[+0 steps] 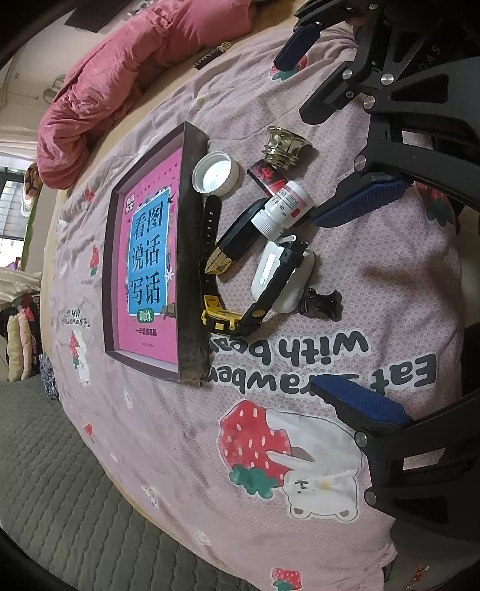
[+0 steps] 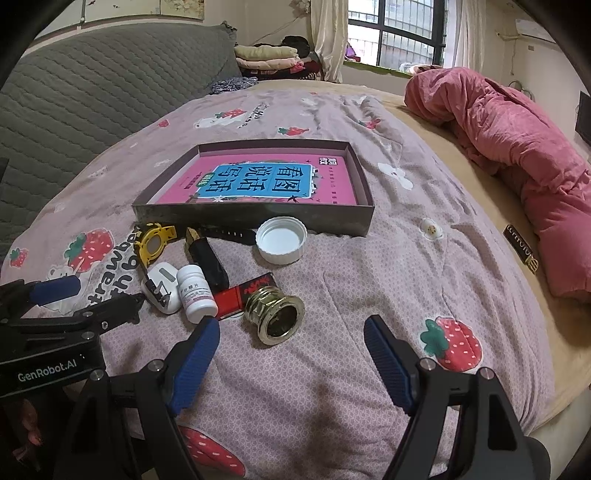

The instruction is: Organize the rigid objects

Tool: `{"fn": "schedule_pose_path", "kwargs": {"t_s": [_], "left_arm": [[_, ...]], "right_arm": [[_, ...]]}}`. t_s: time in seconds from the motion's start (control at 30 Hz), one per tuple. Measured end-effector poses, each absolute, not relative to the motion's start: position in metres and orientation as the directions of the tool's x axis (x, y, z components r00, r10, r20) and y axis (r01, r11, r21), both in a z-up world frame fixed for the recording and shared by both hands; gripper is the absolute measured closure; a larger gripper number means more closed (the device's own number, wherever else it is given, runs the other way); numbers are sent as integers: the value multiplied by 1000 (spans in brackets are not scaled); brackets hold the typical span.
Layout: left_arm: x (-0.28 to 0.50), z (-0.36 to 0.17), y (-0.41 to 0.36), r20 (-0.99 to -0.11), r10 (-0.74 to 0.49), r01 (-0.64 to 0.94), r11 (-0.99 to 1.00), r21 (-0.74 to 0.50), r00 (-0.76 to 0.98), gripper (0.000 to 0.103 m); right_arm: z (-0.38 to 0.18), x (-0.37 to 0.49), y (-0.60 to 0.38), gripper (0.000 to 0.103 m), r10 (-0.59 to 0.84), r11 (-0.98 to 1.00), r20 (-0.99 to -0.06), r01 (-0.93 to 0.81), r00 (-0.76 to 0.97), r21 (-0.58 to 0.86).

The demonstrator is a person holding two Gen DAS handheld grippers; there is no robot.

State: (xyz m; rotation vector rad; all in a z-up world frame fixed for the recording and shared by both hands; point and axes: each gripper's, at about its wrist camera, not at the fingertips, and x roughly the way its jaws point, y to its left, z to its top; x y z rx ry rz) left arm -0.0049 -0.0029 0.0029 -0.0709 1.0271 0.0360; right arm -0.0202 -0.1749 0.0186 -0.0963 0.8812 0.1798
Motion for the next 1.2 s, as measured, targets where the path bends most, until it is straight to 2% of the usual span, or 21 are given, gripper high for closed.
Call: {"fn": "schedule_pose_path", "kwargs": {"t_s": [1.2], "left_arm": [[-5,-5,1,-864,-15,-64,996,-54,504,20]], "right_arm": [[21,-21,-177,23,115,981,-763,-195,636,-14]]}}
